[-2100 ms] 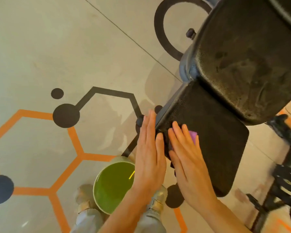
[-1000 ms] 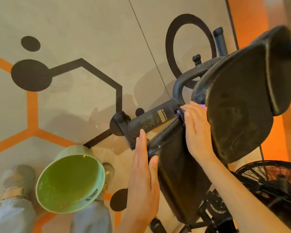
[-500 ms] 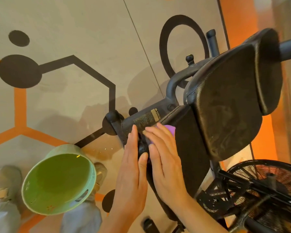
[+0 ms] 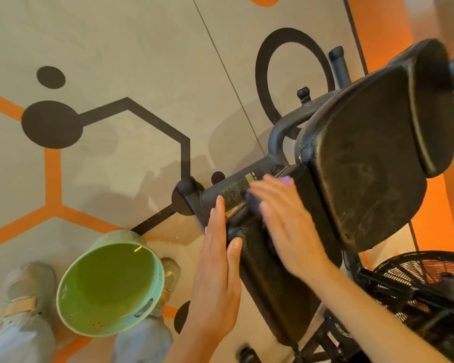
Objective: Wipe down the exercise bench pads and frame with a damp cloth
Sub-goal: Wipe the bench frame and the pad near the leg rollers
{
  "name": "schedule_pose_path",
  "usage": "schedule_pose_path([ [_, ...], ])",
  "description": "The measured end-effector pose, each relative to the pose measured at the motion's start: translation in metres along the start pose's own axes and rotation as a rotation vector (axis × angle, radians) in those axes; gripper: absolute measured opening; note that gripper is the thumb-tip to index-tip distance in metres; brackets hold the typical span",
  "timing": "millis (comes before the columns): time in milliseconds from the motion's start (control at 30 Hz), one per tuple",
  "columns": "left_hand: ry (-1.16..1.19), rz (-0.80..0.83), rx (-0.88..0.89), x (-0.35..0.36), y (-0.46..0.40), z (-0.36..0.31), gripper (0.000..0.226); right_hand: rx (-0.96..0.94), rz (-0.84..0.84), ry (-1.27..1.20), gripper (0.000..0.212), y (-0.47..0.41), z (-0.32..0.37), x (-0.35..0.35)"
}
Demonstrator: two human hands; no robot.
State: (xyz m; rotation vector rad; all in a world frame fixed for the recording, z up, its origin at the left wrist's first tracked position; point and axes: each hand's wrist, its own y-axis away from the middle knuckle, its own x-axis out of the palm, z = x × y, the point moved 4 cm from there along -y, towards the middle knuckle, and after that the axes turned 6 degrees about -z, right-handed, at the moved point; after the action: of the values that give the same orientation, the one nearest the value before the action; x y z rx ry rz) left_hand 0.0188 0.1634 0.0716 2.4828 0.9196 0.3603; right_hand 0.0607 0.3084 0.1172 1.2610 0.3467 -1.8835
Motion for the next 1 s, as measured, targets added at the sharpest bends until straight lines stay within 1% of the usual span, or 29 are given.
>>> schedule_pose_path([
  [67,-0.003,0.027,-0.001,-0.002,-0.001,-0.001,0.061,0.188,-0.133,-0.019,0.033,-0.013,-0.006,-0.005],
  [100,-0.006,0.032,0.012,-0.004,0.0,-0.002,0.061,0.213,-0.147,-0.03,0.034,-0.005,0.005,0.004],
  [133,-0.01,0.028,0.034,-0.005,0.0,-0.002,0.061,0.17,-0.114,-0.039,0.034,0.008,0.022,0.015],
  [200,-0.022,0.015,0.074,-0.011,0.0,-0.002,0.06,0.009,0.009,-0.068,0.036,0.033,0.048,0.028],
  [233,-0.03,0.015,0.082,-0.014,0.0,-0.001,0.059,-0.063,0.054,-0.054,0.036,0.035,0.046,0.027],
  [267,-0.044,0.019,0.09,-0.017,0.001,-0.002,0.057,-0.095,0.051,-0.006,0.036,0.029,0.038,0.023],
  [300,-0.061,0.017,0.106,-0.019,0.0,-0.003,0.056,-0.063,-0.002,0.019,0.036,0.017,0.026,0.018],
  [367,-0.104,0.008,0.133,-0.022,-0.004,-0.007,0.055,0.133,-0.192,-0.01,0.037,-0.002,0.012,0.012],
  [400,-0.128,0.013,0.142,-0.022,-0.006,-0.009,0.055,0.227,-0.257,-0.042,0.036,0.001,0.016,0.016],
  [433,-0.144,0.032,0.156,-0.021,-0.007,-0.011,0.055,0.265,-0.273,-0.086,0.036,0.012,0.025,0.024],
  [467,-0.152,0.058,0.177,-0.02,-0.008,-0.012,0.055,0.241,-0.242,-0.122,0.038,0.028,0.036,0.032],
  [533,-0.173,0.117,0.203,-0.02,-0.009,-0.012,0.055,0.101,-0.139,-0.129,0.047,0.062,0.051,0.041],
  [567,-0.187,0.145,0.206,-0.021,-0.009,-0.011,0.055,0.047,-0.113,-0.088,0.051,0.074,0.05,0.043],
  [600,-0.197,0.167,0.206,-0.021,-0.008,-0.011,0.055,0.035,-0.117,-0.028,0.053,0.081,0.045,0.043],
  [733,-0.244,0.199,0.212,-0.021,-0.011,-0.01,0.053,0.058,-0.251,0.204,0.051,0.079,0.04,0.05],
  [800,-0.258,0.212,0.213,-0.021,-0.012,-0.009,0.054,0.059,-0.278,0.291,0.049,0.079,0.041,0.055],
  [867,-0.263,0.231,0.212,-0.021,-0.014,-0.008,0.053,0.055,-0.291,0.313,0.049,0.078,0.038,0.058],
  [1000,-0.272,0.239,0.23,-0.02,-0.016,-0.007,0.053,0.03,-0.367,0.22,0.047,0.076,0.038,0.06],
])
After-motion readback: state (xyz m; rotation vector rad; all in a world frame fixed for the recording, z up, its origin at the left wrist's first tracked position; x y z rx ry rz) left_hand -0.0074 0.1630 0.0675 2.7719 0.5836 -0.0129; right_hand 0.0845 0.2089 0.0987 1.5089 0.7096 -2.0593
